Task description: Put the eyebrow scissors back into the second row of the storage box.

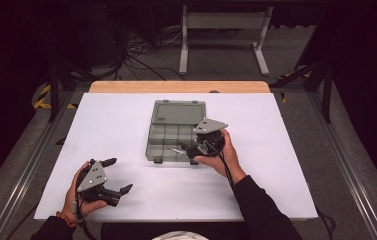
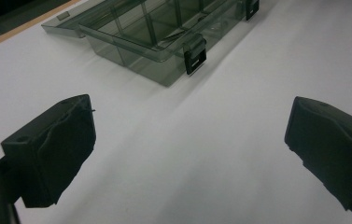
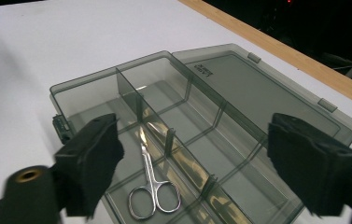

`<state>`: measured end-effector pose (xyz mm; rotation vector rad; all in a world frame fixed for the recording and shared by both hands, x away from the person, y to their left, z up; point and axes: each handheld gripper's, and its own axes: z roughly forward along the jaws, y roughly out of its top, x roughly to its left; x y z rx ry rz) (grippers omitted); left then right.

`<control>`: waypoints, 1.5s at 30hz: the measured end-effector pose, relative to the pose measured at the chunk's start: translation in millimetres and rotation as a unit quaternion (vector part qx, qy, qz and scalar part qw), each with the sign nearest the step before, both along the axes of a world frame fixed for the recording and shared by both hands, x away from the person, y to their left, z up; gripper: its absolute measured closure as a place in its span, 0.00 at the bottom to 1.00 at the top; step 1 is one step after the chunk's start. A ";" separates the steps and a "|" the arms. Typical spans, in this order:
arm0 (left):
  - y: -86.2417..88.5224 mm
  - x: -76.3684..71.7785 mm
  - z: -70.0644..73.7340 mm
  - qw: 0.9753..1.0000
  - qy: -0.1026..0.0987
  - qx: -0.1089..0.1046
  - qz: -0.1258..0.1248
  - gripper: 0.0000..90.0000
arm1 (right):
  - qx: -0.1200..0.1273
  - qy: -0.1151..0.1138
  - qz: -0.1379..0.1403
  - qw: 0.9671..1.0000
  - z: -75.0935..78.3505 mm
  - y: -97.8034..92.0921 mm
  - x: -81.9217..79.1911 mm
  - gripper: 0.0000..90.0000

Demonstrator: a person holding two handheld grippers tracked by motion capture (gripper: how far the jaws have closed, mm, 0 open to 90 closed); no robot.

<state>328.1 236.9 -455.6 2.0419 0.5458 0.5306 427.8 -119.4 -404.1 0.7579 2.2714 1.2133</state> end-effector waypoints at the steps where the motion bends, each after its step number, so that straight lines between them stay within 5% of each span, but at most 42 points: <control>1: 0.0 0.0 0.0 1.000 0.000 0.000 0.000 0.03 | -0.002 0.001 -0.004 1.000 -0.5 0.3 0.3 0.16; 10: -0.3 0.4 -0.3 1.000 0.001 -0.001 0.000 0.03 | 0.003 0.004 -0.021 1.000 -3.0 -1.6 3.9 0.06; 45: 1.6 0.2 0.4 1.000 -0.001 -0.006 0.005 0.03 | -0.019 -0.055 -0.031 0.998 19.7 -18.7 -19.8 0.07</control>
